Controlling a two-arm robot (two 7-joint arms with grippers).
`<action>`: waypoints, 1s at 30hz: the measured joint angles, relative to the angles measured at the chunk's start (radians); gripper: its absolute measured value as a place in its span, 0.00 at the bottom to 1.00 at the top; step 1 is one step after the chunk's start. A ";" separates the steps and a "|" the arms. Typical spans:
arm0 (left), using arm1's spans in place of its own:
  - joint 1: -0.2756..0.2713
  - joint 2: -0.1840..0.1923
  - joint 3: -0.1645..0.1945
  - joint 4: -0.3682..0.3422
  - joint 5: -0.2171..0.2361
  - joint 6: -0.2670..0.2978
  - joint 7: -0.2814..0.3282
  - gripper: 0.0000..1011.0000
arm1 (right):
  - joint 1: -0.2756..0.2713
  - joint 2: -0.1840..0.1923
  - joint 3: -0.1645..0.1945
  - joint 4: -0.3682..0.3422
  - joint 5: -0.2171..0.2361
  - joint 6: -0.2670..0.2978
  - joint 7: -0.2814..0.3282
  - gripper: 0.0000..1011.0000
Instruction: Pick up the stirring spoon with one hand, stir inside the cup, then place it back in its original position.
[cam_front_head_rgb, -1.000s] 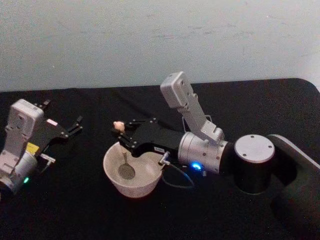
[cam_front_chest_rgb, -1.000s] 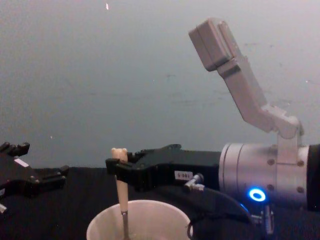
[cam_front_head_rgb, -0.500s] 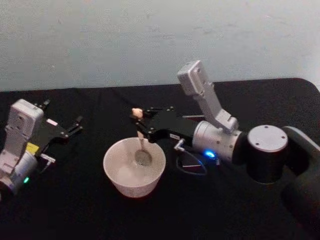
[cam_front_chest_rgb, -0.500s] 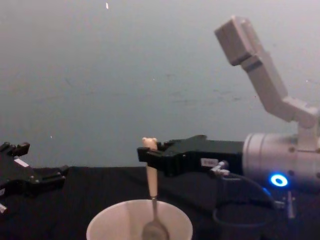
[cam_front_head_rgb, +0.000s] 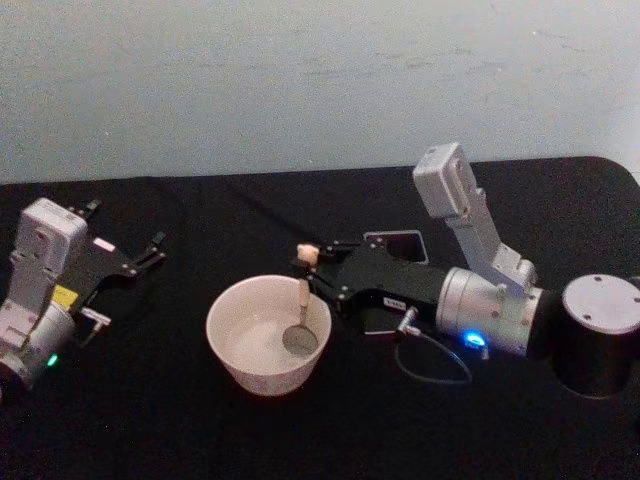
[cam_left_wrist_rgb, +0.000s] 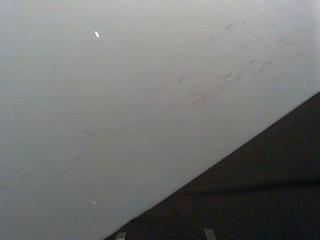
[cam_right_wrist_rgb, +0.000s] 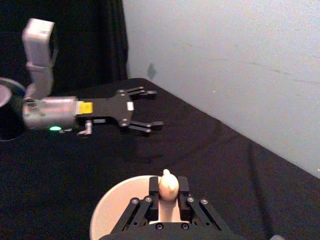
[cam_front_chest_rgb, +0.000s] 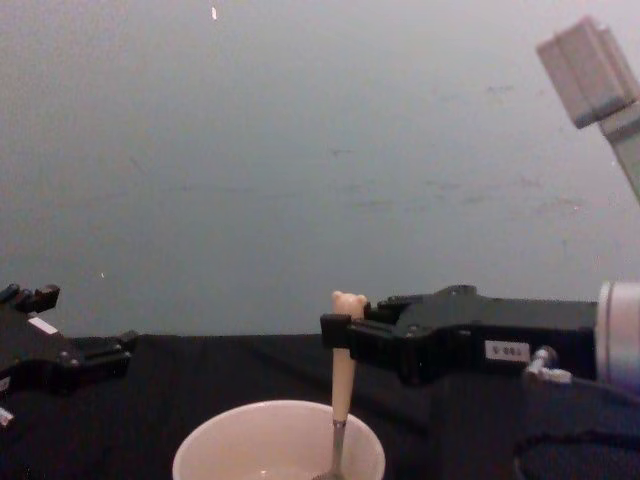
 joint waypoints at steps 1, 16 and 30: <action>0.000 0.000 0.000 0.000 0.000 0.000 0.000 0.99 | -0.004 0.005 0.000 -0.007 0.004 0.000 0.004 0.21; 0.000 0.000 0.000 0.000 0.000 0.000 0.000 0.99 | -0.024 0.035 -0.053 -0.074 0.037 0.008 0.021 0.21; 0.000 0.000 0.000 0.000 0.000 0.000 0.000 0.99 | 0.050 -0.036 -0.091 -0.014 0.037 0.025 -0.009 0.21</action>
